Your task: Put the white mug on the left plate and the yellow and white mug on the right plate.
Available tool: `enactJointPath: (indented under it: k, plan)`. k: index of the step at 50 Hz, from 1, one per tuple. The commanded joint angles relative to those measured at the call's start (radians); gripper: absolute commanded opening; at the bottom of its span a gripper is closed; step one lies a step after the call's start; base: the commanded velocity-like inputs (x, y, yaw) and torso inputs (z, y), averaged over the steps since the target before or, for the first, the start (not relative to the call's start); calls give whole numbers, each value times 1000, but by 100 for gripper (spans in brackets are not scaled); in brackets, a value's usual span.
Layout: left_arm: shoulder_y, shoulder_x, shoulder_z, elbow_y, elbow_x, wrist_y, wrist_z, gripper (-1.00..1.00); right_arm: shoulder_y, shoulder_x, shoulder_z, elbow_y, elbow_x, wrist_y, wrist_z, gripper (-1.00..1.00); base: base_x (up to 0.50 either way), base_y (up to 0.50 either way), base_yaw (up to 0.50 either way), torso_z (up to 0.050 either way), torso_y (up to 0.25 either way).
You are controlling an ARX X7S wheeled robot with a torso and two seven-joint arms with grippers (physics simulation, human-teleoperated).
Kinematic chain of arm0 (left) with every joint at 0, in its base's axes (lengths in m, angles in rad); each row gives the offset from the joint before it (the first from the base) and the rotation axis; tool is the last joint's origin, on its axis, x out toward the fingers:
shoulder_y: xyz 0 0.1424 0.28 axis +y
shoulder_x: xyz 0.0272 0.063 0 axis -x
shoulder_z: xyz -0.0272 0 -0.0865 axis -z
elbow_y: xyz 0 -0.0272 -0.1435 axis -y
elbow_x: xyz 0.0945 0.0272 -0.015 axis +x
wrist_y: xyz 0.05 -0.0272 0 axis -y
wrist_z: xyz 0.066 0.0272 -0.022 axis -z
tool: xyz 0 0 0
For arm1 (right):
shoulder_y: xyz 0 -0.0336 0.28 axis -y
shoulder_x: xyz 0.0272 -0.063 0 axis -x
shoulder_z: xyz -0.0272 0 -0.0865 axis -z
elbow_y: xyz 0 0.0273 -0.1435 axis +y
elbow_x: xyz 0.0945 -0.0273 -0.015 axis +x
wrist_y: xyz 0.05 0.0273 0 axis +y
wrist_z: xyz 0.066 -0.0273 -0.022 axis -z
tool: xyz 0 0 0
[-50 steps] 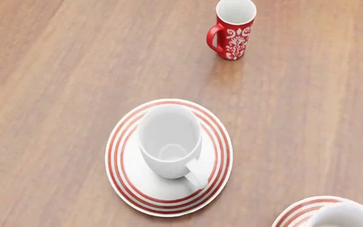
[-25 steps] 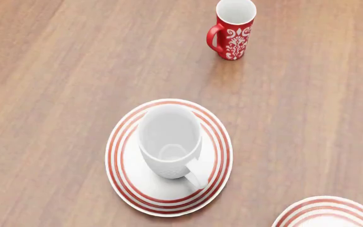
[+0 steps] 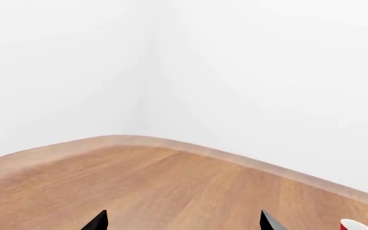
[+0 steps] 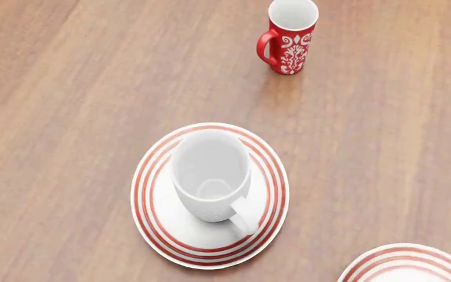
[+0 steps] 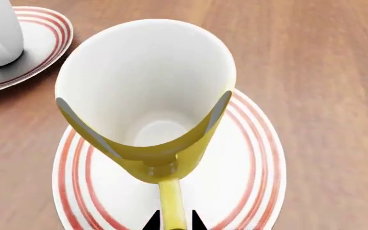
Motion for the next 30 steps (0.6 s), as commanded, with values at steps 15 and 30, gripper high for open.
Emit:
enactJointPath:
  k: [15,30]
  plan:
    - [1,-6,4,4,1,1,-6,100,89,28,-49,105,11,1,9,-100,0,0,0,0,0]
    - [11,-7,2,9,4,9,-7,100,97,31,-76,133,-3,-21,10,-100,0,0,0,0,0]
